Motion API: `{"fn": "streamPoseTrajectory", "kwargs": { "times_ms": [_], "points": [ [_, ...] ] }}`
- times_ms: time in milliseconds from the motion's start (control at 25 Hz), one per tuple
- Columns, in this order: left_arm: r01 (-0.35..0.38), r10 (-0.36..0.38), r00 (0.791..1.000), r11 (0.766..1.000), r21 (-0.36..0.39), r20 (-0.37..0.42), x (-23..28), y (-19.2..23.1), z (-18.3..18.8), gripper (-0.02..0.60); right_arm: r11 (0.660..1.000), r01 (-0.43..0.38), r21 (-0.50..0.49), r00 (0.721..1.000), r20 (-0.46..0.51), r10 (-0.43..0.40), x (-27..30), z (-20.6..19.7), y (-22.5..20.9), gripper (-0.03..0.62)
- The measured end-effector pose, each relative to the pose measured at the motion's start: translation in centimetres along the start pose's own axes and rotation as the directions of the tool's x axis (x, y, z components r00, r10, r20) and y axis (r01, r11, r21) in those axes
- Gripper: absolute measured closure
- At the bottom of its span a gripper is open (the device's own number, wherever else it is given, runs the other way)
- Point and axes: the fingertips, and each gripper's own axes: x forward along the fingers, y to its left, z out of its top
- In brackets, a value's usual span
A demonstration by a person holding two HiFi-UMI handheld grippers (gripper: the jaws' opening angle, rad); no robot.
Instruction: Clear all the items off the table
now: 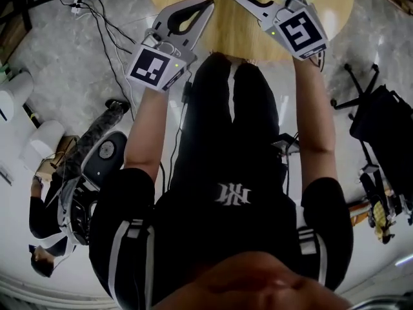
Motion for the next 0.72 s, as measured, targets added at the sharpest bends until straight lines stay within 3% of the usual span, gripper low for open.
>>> {"fn": "streamPoseTrajectory", "kwargs": {
  "times_ms": [320,560,720],
  "points": [
    [0.079,-0.081,0.996,0.993,0.088,0.028,5.3,-6.6,5.2,0.569,0.978,0.198,0.06,0.967,0.149,-0.205,-13.1,2.6,-4.0,0.388],
    [0.157,-0.161,0.987,0.981,0.111,0.027,14.9,-17.6,5.8,0.569,0.945,0.315,0.089,0.935,0.141,-0.325,-27.2,-3.6,-7.5,0.388],
    [0.186,-0.189,0.982,0.978,0.096,0.024,22.3,-27.5,4.3,0.569,0.929,0.354,0.105,0.918,0.15,-0.367,-38.0,-9.6,-9.5,0.388]
  ]
}}
